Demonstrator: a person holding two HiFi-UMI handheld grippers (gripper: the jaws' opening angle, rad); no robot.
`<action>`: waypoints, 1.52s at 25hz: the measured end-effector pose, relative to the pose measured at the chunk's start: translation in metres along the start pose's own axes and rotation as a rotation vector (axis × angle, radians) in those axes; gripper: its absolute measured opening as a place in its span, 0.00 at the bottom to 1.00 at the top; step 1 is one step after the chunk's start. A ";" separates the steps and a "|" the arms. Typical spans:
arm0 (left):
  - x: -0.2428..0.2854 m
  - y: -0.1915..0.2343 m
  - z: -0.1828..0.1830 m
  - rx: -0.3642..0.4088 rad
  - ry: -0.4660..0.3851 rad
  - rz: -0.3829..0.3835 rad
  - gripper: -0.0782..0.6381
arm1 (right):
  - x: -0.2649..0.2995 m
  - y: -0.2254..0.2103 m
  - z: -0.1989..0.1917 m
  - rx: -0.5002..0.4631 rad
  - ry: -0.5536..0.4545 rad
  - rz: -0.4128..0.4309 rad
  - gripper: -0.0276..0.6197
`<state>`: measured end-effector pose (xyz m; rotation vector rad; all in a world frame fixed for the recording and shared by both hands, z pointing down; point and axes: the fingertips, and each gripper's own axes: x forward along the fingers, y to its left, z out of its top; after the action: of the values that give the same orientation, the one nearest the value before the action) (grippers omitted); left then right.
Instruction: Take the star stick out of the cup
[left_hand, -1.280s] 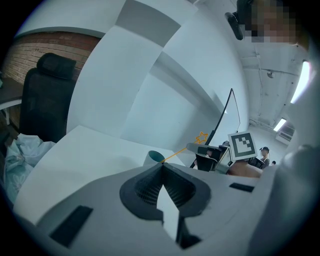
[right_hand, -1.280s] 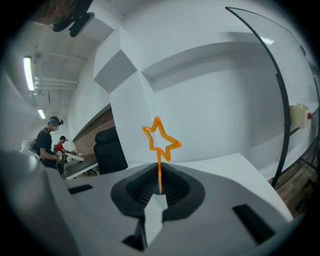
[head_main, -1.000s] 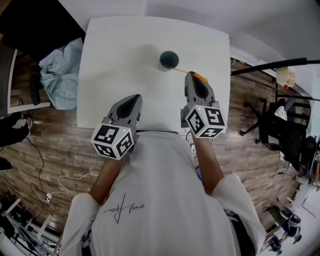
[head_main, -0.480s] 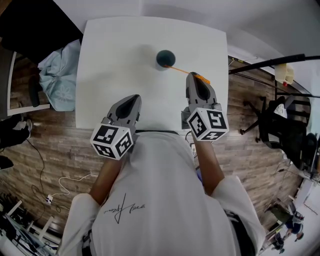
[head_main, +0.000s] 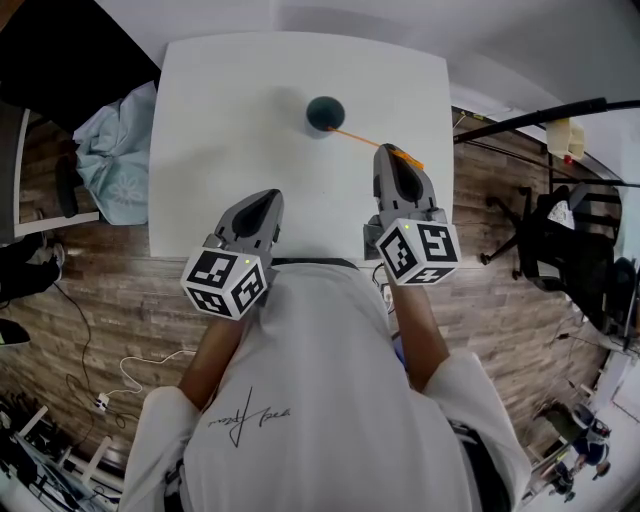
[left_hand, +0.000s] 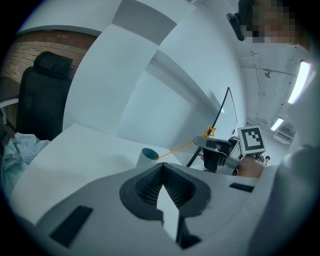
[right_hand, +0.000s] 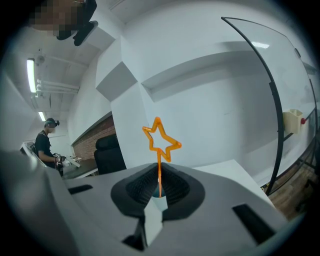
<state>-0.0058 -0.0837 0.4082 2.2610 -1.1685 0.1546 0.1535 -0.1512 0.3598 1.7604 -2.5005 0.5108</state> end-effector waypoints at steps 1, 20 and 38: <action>0.000 0.000 0.000 0.000 -0.001 0.001 0.11 | -0.001 0.000 0.001 0.000 -0.003 0.001 0.08; -0.004 -0.005 -0.010 -0.013 0.009 -0.016 0.11 | -0.020 0.005 0.013 0.014 -0.039 -0.001 0.08; 0.004 -0.006 -0.007 -0.016 0.018 -0.017 0.11 | -0.024 0.008 0.010 0.032 -0.020 0.024 0.08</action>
<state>0.0021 -0.0805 0.4129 2.2503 -1.1374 0.1577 0.1565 -0.1301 0.3433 1.7571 -2.5441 0.5400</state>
